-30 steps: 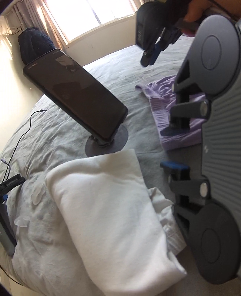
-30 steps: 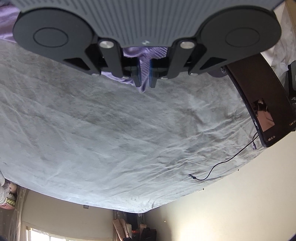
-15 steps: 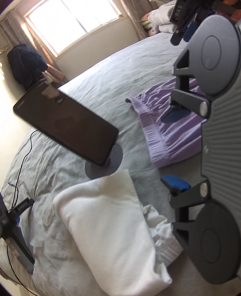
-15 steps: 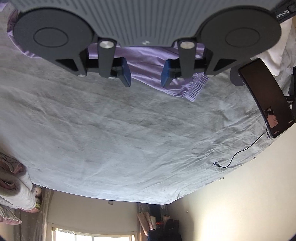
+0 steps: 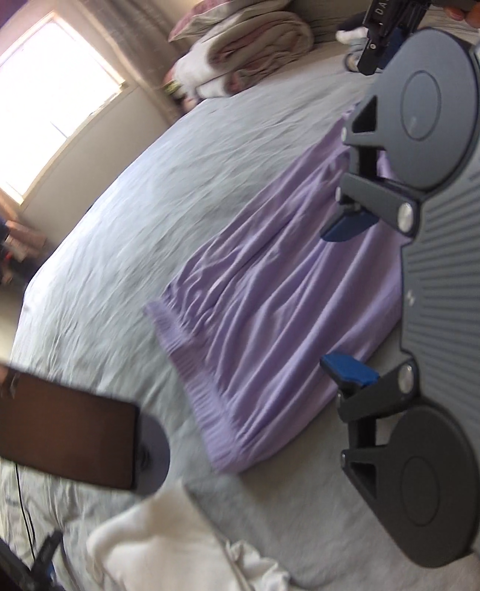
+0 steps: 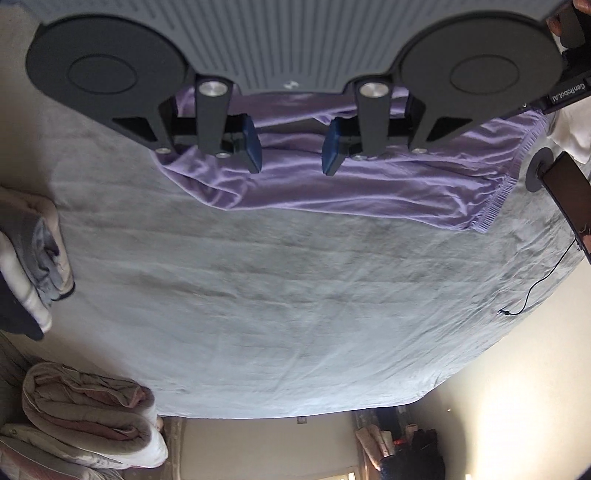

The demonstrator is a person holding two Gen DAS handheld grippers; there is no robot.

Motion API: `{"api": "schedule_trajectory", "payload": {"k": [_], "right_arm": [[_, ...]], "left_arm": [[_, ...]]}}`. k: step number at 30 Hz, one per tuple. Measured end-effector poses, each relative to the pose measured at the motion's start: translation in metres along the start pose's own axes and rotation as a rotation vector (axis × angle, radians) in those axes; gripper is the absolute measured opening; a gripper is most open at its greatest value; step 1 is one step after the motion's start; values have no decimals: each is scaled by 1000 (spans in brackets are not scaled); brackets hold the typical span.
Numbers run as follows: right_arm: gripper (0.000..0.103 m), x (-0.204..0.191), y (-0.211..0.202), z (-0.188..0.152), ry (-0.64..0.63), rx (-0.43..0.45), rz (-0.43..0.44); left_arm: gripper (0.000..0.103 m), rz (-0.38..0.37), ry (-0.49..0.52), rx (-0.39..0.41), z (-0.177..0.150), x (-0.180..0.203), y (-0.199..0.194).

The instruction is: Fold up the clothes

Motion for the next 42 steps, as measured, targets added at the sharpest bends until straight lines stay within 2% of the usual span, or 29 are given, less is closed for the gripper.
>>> {"api": "schedule_trajectory", "payload": {"k": [11,18,22,24,30,32,34,35,36,38,42], "right_arm": [[40,68,-35,-54,139,-24,-62],[40,90,-55,-86,181,-37,-111],[40,106,-58,-92,172,-9,-146],[40,112,-60,-90,162,32,-145],[39,112,-59,-84,94,129,-87],[38,109,-51,-84,71,120,-60],[32,106,-41,-83,48,98,-41],[26,105,-36,-83,39,84,-43],[14,106,-31,-84,32,69,-55],[0,109,-24,-86,23,43,-98],[0,113,-38,-84,48,74,-125]], "left_arm": [[66,-105,263,-65,-33,50,10],[66,-198,471,-25,-53,77,-1],[65,-244,597,23,-68,87,-9],[58,-268,635,35,-75,91,-12],[45,-389,691,7,-88,102,-23],[43,-429,714,-14,-94,108,-24],[43,-453,745,-20,-101,112,-25],[43,-465,760,-23,-105,115,-25],[43,-476,770,-31,-108,116,-25],[43,-504,763,-70,-113,119,-23],[43,-549,716,-168,-120,126,-17]]}}
Point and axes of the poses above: each gripper's, at about its wrist camera, not at the fingertips, and y roughly the way its jaws point, x to its right, z to its top, the point moved 4 cm from there along y, roughly the way its jaws point, and after that the axes turned 15 degrees about z, right-handed, at the moved point
